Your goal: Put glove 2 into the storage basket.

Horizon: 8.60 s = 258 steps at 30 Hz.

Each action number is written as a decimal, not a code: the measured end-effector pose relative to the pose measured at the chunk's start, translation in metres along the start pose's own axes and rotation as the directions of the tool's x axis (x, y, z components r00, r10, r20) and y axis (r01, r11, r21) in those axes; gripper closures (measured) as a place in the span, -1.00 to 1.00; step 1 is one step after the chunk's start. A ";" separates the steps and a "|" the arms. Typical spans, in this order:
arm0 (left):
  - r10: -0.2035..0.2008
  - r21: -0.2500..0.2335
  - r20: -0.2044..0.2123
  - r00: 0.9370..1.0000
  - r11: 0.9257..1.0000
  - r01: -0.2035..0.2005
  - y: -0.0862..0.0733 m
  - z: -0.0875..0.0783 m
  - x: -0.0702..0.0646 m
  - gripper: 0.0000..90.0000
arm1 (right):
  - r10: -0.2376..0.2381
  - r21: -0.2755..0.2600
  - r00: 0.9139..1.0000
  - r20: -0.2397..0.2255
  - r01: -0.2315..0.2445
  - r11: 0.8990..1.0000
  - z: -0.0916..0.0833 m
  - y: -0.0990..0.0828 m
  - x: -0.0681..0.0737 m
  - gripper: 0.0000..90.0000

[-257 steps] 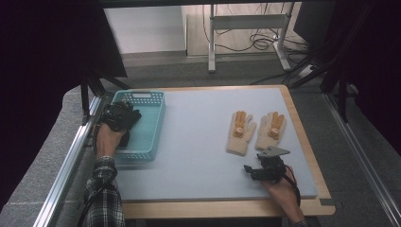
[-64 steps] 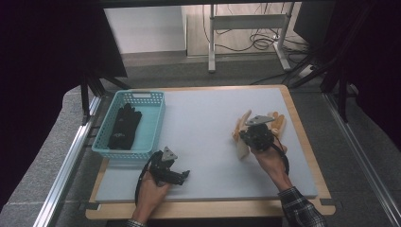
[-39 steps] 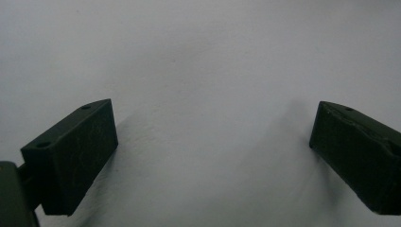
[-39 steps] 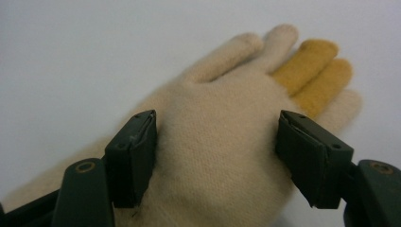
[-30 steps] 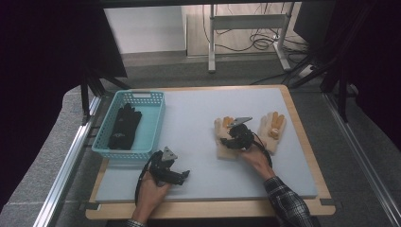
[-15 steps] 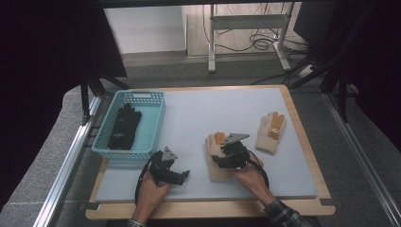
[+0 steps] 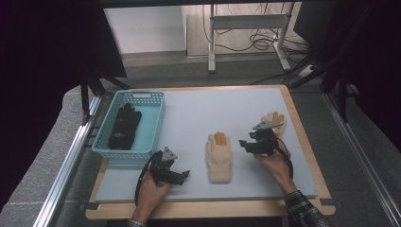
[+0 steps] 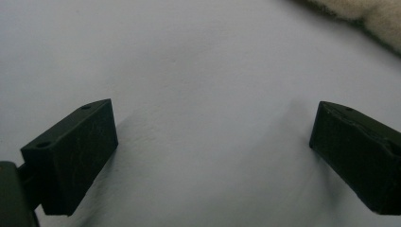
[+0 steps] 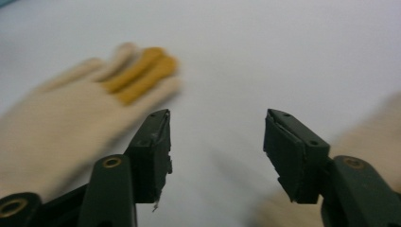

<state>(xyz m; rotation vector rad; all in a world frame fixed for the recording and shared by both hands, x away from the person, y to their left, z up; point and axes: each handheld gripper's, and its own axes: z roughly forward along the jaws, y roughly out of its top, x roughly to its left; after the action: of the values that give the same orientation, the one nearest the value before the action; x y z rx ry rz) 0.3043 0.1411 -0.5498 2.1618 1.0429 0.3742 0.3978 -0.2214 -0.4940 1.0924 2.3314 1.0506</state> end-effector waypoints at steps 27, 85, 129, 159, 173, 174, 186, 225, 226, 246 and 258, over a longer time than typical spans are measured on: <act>0.001 0.000 0.000 1.000 1.000 -0.001 0.000 0.000 0.000 -0.96 | 0.110 0.040 0.969 0.222 -0.122 0.992 0.004 -0.028 -0.086 0.05; 0.000 -0.001 0.000 1.000 1.000 0.000 0.000 0.000 0.000 -0.96 | -0.163 -0.012 0.971 -0.175 0.163 0.987 0.000 0.015 0.100 0.24; -0.008 -0.007 -0.002 1.000 1.000 0.008 0.000 -0.001 0.001 -0.92 | -0.125 0.057 0.965 -0.230 0.142 0.988 -0.006 -0.048 0.081 0.97; -0.059 0.010 -0.045 0.997 0.998 0.059 -0.019 -0.017 0.014 -1.00 | -0.187 0.025 0.935 -0.302 0.204 0.979 0.040 -0.016 0.139 0.93; -0.060 0.005 -0.045 0.997 0.998 0.060 -0.020 -0.017 0.014 -1.00 | -0.153 -0.001 0.966 -0.207 0.156 0.988 0.009 -0.024 0.098 0.49; -0.060 0.005 -0.045 0.997 0.998 0.060 -0.020 -0.017 0.014 -1.00 | -0.147 -0.002 0.970 -0.194 0.149 0.989 0.006 -0.026 0.094 0.44; -0.061 0.005 -0.045 0.997 0.998 0.061 -0.020 -0.017 0.014 -1.00 | -0.062 -0.001 0.998 -0.019 0.062 0.998 -0.016 -0.047 0.036 -0.27; -0.060 -0.002 0.069 0.996 0.998 0.060 0.007 -0.032 0.010 -0.90 | -0.022 0.057 0.999 0.038 0.020 0.998 -0.015 -0.064 0.004 -0.83; -0.061 0.002 0.087 0.994 0.998 0.061 0.012 -0.031 0.009 -0.90 | -0.022 0.057 0.999 0.038 0.020 0.998 -0.015 -0.064 0.004 -0.83; 0.022 0.090 0.106 0.994 0.995 -0.032 0.086 0.035 -0.020 -0.89 | -0.018 0.056 0.999 0.036 0.016 0.998 -0.015 -0.064 0.004 -0.83; 0.070 0.170 0.065 0.995 0.982 -0.080 0.090 0.057 -0.040 -0.66 | -0.018 0.056 0.999 0.036 0.016 0.998 -0.015 -0.064 0.004 -0.83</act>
<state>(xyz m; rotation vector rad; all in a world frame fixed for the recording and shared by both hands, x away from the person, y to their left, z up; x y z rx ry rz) 0.3597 0.0444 -0.5265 2.3569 0.9943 0.2609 0.3544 -0.2525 -0.5323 1.1007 2.3499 0.9573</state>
